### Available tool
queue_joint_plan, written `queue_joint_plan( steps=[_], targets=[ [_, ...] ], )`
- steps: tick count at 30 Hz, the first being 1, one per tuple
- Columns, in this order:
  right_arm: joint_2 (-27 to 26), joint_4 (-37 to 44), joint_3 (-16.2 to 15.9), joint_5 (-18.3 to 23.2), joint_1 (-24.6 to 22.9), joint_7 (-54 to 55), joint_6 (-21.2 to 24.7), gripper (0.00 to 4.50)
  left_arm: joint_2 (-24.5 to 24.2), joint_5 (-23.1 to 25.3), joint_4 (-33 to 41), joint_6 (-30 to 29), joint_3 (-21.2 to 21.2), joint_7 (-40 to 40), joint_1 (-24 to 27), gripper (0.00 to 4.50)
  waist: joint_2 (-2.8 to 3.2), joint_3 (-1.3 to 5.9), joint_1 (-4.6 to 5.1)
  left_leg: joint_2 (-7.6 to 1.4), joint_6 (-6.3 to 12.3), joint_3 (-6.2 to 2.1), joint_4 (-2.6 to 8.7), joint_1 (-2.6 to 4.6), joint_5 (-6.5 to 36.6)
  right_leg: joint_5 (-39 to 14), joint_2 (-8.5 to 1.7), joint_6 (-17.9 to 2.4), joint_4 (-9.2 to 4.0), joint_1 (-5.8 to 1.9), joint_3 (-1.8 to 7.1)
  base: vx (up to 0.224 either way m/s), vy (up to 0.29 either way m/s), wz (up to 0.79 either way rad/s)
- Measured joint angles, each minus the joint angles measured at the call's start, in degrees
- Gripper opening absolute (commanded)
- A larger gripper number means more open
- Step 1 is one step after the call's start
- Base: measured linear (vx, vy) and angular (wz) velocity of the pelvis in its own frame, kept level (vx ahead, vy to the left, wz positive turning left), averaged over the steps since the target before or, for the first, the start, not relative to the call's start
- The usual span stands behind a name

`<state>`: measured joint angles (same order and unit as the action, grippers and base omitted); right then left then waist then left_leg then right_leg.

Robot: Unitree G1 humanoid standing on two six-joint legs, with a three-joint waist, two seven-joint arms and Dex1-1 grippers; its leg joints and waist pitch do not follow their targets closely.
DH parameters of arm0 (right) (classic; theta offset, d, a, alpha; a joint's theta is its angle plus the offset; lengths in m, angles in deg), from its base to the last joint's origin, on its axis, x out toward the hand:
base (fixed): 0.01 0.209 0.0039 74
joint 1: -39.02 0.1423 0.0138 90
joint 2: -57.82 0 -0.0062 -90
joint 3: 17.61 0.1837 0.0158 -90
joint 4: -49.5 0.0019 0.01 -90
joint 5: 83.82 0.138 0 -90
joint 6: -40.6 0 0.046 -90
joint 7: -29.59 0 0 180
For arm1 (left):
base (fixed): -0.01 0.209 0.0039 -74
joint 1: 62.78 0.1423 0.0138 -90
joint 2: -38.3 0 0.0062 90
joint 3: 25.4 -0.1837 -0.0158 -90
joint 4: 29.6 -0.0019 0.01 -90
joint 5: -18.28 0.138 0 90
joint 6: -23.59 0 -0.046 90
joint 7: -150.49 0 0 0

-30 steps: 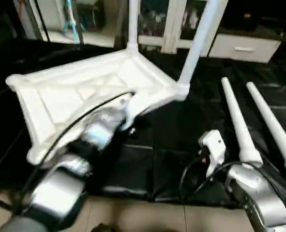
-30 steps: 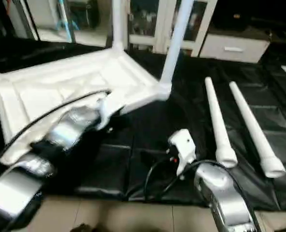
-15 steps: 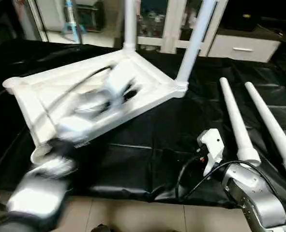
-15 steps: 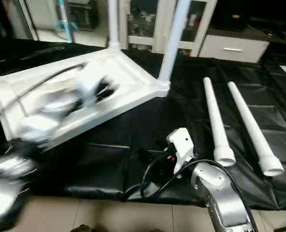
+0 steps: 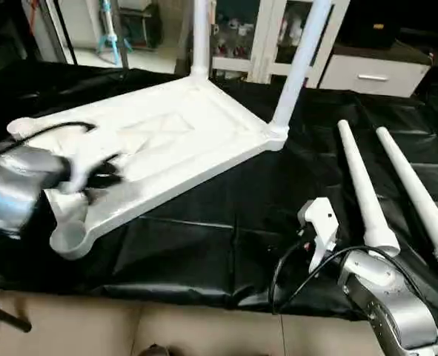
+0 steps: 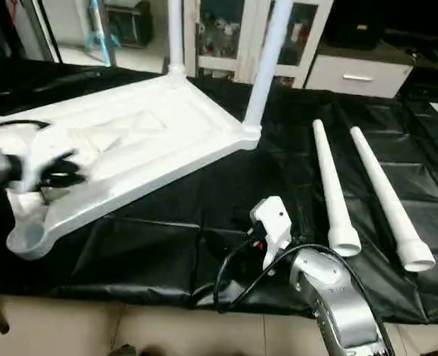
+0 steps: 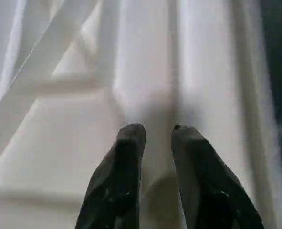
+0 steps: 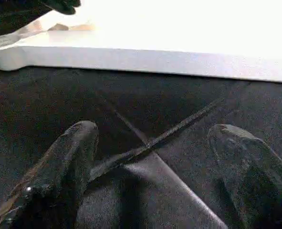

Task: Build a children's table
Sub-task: Rotate table base

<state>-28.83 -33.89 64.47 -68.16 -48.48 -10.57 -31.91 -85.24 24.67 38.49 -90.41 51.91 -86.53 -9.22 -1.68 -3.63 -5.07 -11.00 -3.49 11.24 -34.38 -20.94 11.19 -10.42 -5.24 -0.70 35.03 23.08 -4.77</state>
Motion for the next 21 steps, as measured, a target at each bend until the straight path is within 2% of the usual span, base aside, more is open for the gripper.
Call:
queue_joint_plan(
  steps=[8,10,15,21],
  targets=[
    [1.74,0.35,-1.52,0.36,-0.03,-2.96,0.69,3.98,-3.44,3.09,-1.57,-1.04,-0.78,0.47,0.2,1.23,0.0,0.0,-0.02,0.01,0.0,0.0,-0.01,0.01,0.0,0.0,0.0,-0.01,0.02,0.0,0.03,0.0,0.0,0.0],
    [2.59,2.1,-1.46,2.11,-0.87,-4.91,1.19,3.98,-4.65,3.98,-2.34,-1.03,-0.78,0.45,0.2,1.23,0.0,0.0,-0.03,0.0,0.0,0.0,0.01,0.03,0.0,0.0,0.0,0.0,0.01,-0.01,0.03,0.0,0.0,0.0],
    [3.23,7.93,-1.56,8.85,-1.22,-10.13,4.36,3.98,-4.13,4.61,-3.0,-1.37,-1.58,-0.23,1.41,1.23,-0.03,0.02,-0.16,0.02,0.0,0.02,0.0,0.06,0.0,0.0,0.0,0.0,0.01,-0.05,0.08,0.0,0.0,0.0],
    [4.3,9.01,-1.64,9.66,-0.57,-11.74,4.85,3.98,-2.03,5.25,-3.0,-1.92,-4.19,-1.46,2.98,1.23,-0.3,0.2,-0.22,0.02,-0.02,0.02,-0.01,0.15,-0.01,0.01,0.0,-0.01,0.08,-0.08,0.11,0.0,0.0,0.0]
  ],
)
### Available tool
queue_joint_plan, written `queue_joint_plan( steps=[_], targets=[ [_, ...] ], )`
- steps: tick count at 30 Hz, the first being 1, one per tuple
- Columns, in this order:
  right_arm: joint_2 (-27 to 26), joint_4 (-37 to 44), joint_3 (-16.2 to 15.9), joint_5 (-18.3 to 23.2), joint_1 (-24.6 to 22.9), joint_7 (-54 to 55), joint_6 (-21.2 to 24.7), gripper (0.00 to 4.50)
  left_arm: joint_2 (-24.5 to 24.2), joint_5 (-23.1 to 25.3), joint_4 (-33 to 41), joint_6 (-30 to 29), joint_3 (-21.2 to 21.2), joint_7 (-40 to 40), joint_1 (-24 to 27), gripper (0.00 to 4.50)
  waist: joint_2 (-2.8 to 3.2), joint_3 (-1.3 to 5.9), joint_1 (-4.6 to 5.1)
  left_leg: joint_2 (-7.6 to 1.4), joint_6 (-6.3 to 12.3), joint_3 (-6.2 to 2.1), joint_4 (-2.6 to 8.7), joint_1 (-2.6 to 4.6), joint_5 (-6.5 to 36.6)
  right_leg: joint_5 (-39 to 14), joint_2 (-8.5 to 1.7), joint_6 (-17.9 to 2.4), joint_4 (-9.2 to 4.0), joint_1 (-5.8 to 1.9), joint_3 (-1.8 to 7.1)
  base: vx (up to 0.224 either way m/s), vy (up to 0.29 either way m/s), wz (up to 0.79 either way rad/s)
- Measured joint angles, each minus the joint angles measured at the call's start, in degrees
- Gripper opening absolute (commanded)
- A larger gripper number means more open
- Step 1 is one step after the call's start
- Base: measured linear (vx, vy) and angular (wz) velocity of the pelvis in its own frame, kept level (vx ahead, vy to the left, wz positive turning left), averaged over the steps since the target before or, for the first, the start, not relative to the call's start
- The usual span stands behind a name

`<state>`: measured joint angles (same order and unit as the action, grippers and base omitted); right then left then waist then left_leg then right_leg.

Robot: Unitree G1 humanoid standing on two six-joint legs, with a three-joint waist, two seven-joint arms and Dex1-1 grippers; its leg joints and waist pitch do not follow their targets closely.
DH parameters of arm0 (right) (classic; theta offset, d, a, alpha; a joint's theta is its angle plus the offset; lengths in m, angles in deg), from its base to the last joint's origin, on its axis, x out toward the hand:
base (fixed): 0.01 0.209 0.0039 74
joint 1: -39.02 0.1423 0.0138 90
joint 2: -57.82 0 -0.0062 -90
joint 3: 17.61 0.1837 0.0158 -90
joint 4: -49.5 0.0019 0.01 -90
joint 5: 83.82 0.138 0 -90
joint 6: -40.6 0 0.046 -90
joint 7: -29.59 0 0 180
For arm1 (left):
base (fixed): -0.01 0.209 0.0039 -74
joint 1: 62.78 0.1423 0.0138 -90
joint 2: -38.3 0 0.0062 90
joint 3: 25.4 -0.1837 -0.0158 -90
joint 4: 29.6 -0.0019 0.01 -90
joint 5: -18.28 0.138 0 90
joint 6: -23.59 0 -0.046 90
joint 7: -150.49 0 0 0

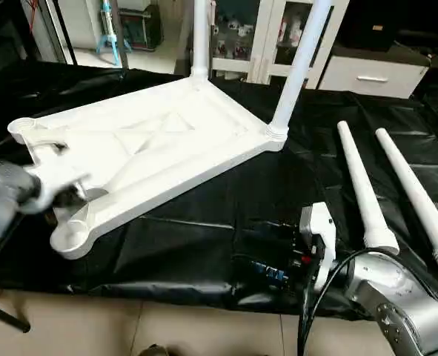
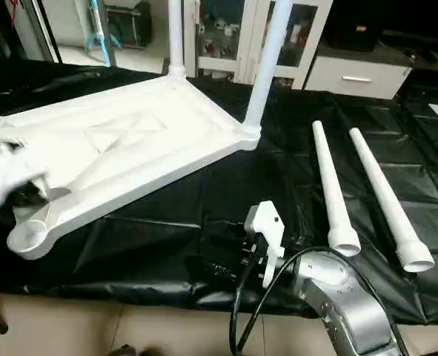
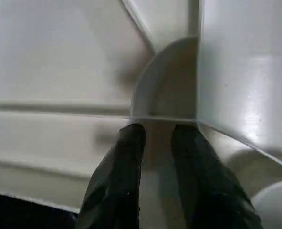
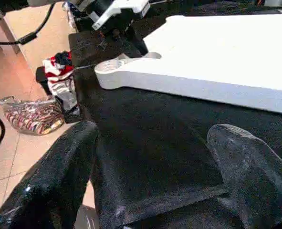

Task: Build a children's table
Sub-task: Rotate table base

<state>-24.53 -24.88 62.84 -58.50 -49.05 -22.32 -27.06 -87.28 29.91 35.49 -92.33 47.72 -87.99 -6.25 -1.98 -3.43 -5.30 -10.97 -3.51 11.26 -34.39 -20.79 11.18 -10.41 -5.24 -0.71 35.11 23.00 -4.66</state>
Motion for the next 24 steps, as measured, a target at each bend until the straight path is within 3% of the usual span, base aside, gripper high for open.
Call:
queue_joint_plan(
  steps=[7,13,20,24],
  targets=[
    [0.37,-0.07,0.21,-0.01,0.35,0.26,0.18,3.98,3.49,0.23,1.12,-0.28,-0.96,-1.5,-0.06,1.23,0.02,0.01,-0.68,0.08,0.0,0.05,0.01,0.33,0.0,0.0,0.0,0.01,-0.01,-0.3,0.18,0.0,0.0,0.0],
    [0.03,-2.61,2.37,-1.14,2.34,3.37,-0.53,3.98,12.88,-4.35,4.01,-2.88,-1.59,-2.87,-1.09,1.23,0.02,0.01,-1.9,0.23,0.01,0.25,-0.02,0.26,0.0,-0.01,0.0,0.01,0.02,-0.43,0.73,0.0,0.0,0.0],
    [0.03,-3.58,3.44,-2.25,2.37,5.7,-0.72,3.98,21.29,-6.42,5.61,-3.45,-2.27,-2.46,-3.22,1.23,0.03,0.01,-1.23,0.21,0.02,0.23,-0.02,0.22,-0.01,-0.04,0.04,0.08,0.03,-0.4,0.72,0.0,0.0,0.0],
    [0.04,-3.7,4.37,-2.53,2.52,6.75,-1.55,3.98,28.4,-8.09,4.37,-0.05,-2.08,1.44,-4.86,1.23,-0.01,0.03,-1.17,0.19,0.04,0.21,-0.06,0.01,-0.02,-0.09,0.05,0.15,0.02,-0.28,0.7,0.0,0.0,0.0]
  ],
)
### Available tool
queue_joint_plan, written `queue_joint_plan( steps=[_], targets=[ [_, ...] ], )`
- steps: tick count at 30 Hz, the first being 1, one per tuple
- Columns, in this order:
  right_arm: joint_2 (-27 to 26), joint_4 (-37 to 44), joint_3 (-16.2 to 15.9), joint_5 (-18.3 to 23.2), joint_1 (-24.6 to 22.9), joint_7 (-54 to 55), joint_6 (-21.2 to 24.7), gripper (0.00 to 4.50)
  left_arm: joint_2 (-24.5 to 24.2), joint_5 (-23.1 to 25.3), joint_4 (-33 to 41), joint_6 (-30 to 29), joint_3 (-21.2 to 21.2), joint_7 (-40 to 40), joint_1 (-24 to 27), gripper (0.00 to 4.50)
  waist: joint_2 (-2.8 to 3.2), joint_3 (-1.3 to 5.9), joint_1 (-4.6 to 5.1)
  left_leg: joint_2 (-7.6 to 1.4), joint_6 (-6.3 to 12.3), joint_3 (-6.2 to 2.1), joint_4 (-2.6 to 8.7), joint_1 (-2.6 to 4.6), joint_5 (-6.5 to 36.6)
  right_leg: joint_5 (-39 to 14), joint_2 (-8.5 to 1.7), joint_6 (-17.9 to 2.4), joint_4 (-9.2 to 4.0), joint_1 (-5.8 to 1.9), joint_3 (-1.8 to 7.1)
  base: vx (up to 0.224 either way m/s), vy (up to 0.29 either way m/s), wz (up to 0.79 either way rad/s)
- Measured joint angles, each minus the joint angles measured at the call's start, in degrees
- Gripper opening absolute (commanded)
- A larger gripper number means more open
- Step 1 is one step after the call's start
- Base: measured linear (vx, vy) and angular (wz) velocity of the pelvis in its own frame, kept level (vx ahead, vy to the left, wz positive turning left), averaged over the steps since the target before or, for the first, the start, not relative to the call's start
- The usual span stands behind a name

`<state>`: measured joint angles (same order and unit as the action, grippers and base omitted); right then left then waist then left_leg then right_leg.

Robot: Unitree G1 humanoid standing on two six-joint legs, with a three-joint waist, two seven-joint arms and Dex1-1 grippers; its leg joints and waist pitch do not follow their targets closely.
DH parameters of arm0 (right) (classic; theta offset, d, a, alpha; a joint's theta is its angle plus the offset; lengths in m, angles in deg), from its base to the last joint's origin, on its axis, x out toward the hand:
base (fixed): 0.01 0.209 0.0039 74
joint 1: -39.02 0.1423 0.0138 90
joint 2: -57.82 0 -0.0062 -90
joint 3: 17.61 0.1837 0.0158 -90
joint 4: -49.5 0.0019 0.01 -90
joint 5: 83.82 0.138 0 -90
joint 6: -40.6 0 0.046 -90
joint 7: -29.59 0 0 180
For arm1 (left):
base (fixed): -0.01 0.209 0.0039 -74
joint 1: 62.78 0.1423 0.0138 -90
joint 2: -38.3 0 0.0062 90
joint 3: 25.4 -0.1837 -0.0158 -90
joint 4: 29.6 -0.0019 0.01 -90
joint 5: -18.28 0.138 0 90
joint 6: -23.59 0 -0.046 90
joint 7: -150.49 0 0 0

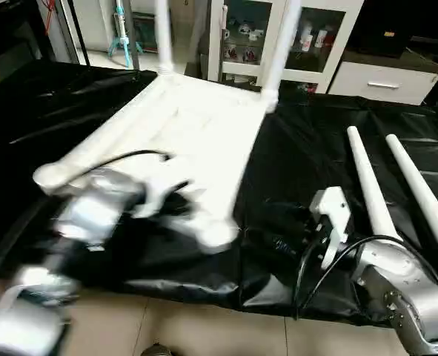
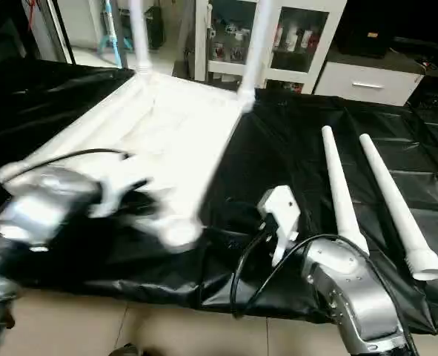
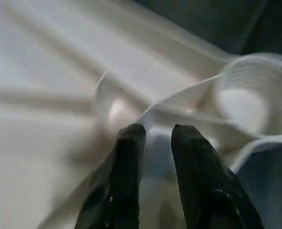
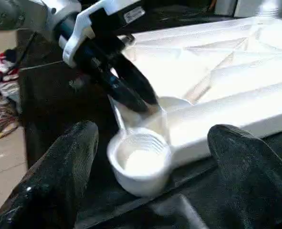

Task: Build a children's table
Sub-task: Rotate table base

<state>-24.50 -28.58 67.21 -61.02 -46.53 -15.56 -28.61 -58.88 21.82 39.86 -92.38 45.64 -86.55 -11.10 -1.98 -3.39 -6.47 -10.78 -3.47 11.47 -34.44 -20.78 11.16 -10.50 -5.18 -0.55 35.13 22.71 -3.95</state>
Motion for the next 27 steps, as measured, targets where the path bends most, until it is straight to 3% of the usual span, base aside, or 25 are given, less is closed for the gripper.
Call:
queue_joint_plan(
  steps=[6,14,17,23,27],
  targets=[
    [0.26,-0.16,0.73,0.01,-0.07,0.41,-0.11,3.98,1.32,-3.3,-0.06,11.02,1.4,-1.72,-0.77,1.23,0.1,0.04,0.84,-0.09,0.07,-0.01,0.01,-0.22,-0.03,-0.01,0.09,0.02,0.01,0.29,-0.01,0.0,0.0,0.0],
    [3.57,0.4,2.53,0.73,-2.09,-1.51,-0.1,3.98,-5.81,-3.77,-1.2,14.8,0.06,-12.26,-0.97,1.7,0.13,0.05,1.16,-0.08,0.06,-0.02,0.0,-0.17,-0.03,-0.02,0.11,0.03,-0.02,0.23,0.02,0.0,0.0,0.0],
    [4.15,0.37,2.51,0.58,-2.59,-1.94,-0.09,3.98,-6.51,-1.99,-4.67,18.6,-1.98,-13.53,-0.78,1.97,0.15,0.04,1.12,-0.07,0.06,-0.01,-0.01,-0.18,-0.03,-0.02,0.1,0.03,-0.01,0.23,0.02,0.0,0.0,0.0],
    [4.16,0.33,2.52,0.58,-2.58,-2.34,-0.09,3.98,-4.81,0.13,-9.69,22.88,-3.55,-13.27,-0.86,1.97,0.16,0.05,1.22,-0.08,0.06,-0.01,-0.02,-0.16,-0.03,-0.02,0.1,0.03,0.03,0.23,0.02,0.0,0.0,0.0],
    [4.32,0.29,2.45,0.55,-2.55,-2.34,-0.09,3.98,-2.54,3.6,-17.41,27.08,-5.34,-9.09,-3.48,1.97,0.15,0.05,1.17,-0.08,0.07,-0.02,-0.04,-0.16,-0.03,-0.01,0.1,0.02,0.03,0.21,0.03,0.0,0.0,0.0]
  ],
)
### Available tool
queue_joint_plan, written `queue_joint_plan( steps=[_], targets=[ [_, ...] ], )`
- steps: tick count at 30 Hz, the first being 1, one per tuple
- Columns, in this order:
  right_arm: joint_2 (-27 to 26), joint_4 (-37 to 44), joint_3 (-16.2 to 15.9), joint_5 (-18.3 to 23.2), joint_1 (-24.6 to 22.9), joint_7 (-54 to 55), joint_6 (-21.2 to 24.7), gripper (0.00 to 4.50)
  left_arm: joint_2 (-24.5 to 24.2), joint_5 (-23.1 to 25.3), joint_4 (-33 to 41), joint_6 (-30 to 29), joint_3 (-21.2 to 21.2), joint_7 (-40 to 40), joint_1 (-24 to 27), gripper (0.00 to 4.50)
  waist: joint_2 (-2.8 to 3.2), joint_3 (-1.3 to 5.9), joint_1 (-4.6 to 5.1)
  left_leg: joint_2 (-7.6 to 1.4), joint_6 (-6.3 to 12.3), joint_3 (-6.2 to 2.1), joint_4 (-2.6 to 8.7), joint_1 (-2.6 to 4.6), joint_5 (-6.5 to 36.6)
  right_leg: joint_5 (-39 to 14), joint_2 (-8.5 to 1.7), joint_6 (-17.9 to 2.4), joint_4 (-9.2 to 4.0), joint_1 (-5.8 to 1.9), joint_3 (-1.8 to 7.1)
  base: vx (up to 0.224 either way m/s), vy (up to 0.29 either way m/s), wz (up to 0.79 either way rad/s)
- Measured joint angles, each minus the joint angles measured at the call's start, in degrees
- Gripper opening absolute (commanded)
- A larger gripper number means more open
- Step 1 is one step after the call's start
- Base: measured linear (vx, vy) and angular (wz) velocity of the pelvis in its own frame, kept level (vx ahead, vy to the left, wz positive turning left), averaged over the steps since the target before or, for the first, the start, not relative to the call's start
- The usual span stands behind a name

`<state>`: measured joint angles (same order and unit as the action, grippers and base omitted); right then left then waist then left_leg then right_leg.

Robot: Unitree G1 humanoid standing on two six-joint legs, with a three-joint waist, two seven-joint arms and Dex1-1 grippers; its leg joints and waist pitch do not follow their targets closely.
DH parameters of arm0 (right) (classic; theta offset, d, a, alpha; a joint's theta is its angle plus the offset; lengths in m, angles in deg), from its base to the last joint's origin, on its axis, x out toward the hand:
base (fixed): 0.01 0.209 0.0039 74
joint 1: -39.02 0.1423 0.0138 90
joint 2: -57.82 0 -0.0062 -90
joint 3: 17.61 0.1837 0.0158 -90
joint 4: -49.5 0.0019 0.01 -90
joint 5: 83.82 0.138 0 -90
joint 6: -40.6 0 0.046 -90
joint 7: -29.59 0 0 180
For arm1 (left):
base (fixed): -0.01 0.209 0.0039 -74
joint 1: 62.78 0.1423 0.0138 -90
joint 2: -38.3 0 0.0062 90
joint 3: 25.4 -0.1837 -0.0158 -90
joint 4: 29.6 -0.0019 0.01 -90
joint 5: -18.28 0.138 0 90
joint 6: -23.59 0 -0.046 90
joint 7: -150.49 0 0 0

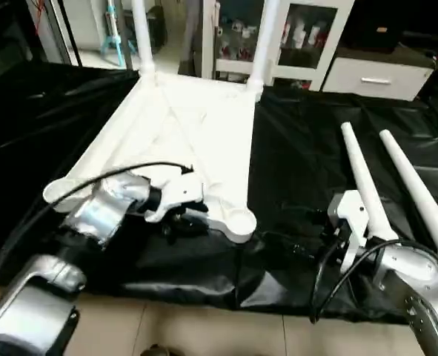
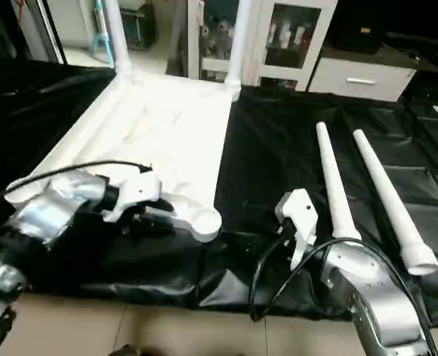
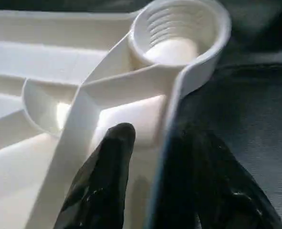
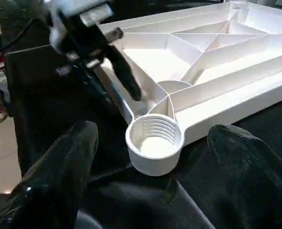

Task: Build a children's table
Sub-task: Rotate table base

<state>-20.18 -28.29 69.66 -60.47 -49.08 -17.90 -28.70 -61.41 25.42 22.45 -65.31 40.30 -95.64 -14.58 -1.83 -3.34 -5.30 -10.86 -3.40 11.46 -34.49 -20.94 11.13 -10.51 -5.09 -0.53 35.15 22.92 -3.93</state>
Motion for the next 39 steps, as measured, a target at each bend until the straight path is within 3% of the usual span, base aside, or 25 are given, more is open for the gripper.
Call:
queue_joint_plan(
  steps=[3,4,9,17,20,24,30,35,39],
  targets=[
    [0.05,0.04,-0.06,0.0,0.0,0.0,0.0,3.98,0.51,1.52,-3.04,0.89,-1.16,1.59,-0.63,1.97,0.0,0.0,0.09,-0.01,0.0,0.0,0.0,-0.01,0.0,0.0,0.0,0.0,-0.01,0.01,0.0,0.0,0.0,0.0],
    [0.12,0.03,-0.06,-0.01,-0.02,-0.01,0.0,3.98,0.57,1.66,-3.49,1.28,-1.28,1.62,-0.85,1.68,0.0,0.0,0.08,-0.01,0.0,0.0,0.0,-0.01,0.0,0.0,0.0,0.0,0.0,0.01,-0.01,0.0,0.0,0.0],
    [0.2,0.04,-0.06,-0.03,-0.02,-0.08,0.0,3.98,1.1,1.81,-5.35,0.72,-1.19,1.7,-1.59,1.47,0.05,0.02,0.04,-0.01,-0.01,0.0,0.0,0.09,0.0,0.02,0.0,-0.02,0.09,-0.04,0.0,0.0,0.0,0.0],
    [0.11,0.04,-0.11,-0.42,-0.02,-0.03,0.0,3.98,1.63,1.04,-4.55,-10.29,0.51,1.69,-2.07,0.79,0.07,0.02,0.4,-0.01,-0.02,-0.01,0.01,0.4,0.0,0.16,0.0,0.05,0.08,-0.13,0.0,0.0,0.0,0.0],
    [-0.04,0.04,-0.18,-0.44,-0.02,0.0,0.0,3.98,1.66,0.98,-2.31,-15.17,1.01,2.54,-1.68,0.67,0.07,0.02,0.98,0.01,-0.04,-0.06,0.02,0.4,0.01,0.26,0.0,0.06,0.02,-0.08,-0.02,0.0,0.0,0.0],
    [-0.24,0.02,-0.23,-0.45,-0.03,0.02,0.0,3.98,1.64,1.16,1.32,-22.16,2.05,5.74,-0.73,0.52,0.06,0.02,2.43,-0.01,-0.06,-0.07,0.23,0.47,0.03,0.34,0.05,-0.09,-0.03,0.02,-0.04,0.0,0.0,0.0],
    [-0.29,-0.01,-0.47,-0.52,-0.03,0.02,-0.01,3.98,0.96,1.89,6.39,-27.45,3.36,9.03,1.73,0.21,0.09,0.05,3.09,-0.07,-0.07,-0.12,0.34,0.64,0.03,0.34,0.19,-0.09,-0.11,0.02,0.0,0.0,0.0,0.0],
    [-0.3,-0.1,-0.79,-0.63,-0.02,0.01,-0.01,3.98,0.37,2.28,9.69,-24.57,3.48,9.6,4.4,0.01,0.18,0.11,2.85,-0.03,-0.07,-0.11,0.33,0.84,0.03,0.27,0.18,0.03,-0.18,-0.02,0.05,0.0,0.0,0.0],
    [-0.31,-0.58,-0.86,-0.8,-0.01,0.03,-0.06,3.98,-0.26,2.57,11.43,-20.98,2.76,9.08,6.36,0.01,0.69,0.41,1.89,0.0,-0.07,-0.11,0.34,0.82,0.03,0.15,0.16,0.22,-0.2,-0.02,0.06,0.0,0.0,0.0]
  ],
)
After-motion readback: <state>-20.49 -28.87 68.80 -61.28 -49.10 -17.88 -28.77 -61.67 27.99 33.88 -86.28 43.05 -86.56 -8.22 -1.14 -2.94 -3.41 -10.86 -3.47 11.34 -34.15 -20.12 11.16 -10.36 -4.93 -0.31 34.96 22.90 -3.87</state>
